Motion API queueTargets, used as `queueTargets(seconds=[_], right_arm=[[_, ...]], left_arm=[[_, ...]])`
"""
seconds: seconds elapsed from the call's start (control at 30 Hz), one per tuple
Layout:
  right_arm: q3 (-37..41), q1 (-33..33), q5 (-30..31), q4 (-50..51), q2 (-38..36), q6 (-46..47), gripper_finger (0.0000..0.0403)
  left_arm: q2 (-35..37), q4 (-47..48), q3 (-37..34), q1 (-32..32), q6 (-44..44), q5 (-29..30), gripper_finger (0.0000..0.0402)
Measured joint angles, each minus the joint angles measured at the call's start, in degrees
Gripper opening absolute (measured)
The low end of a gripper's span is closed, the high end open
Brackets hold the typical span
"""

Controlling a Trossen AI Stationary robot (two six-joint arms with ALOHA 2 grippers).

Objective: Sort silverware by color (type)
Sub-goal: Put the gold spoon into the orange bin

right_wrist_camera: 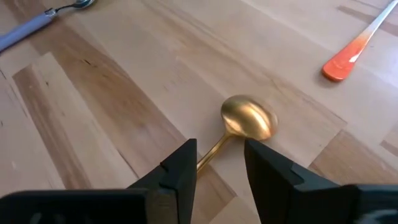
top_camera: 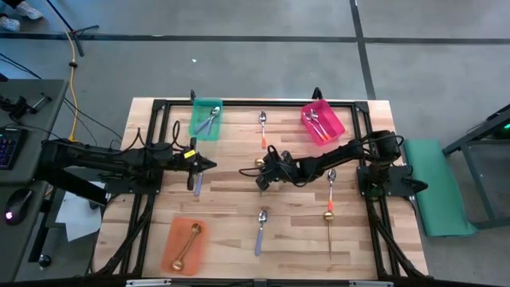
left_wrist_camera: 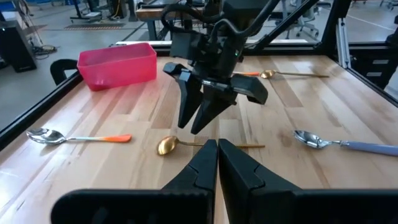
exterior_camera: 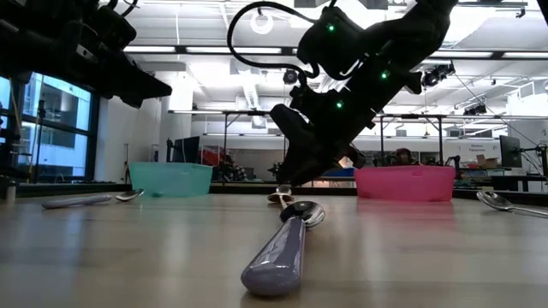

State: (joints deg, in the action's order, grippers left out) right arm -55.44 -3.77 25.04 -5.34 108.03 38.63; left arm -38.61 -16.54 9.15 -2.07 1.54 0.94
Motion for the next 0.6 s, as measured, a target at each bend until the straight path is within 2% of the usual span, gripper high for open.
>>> queueTargets(seconds=[0.6], right_arm=[[0.00, -1.53, 1.92, 0.02, 0.00, 0.85, 0.0119]], left_arm=[[0.00, 0.05, 0.00, -0.02, -1.46, -0.02, 0.0005]])
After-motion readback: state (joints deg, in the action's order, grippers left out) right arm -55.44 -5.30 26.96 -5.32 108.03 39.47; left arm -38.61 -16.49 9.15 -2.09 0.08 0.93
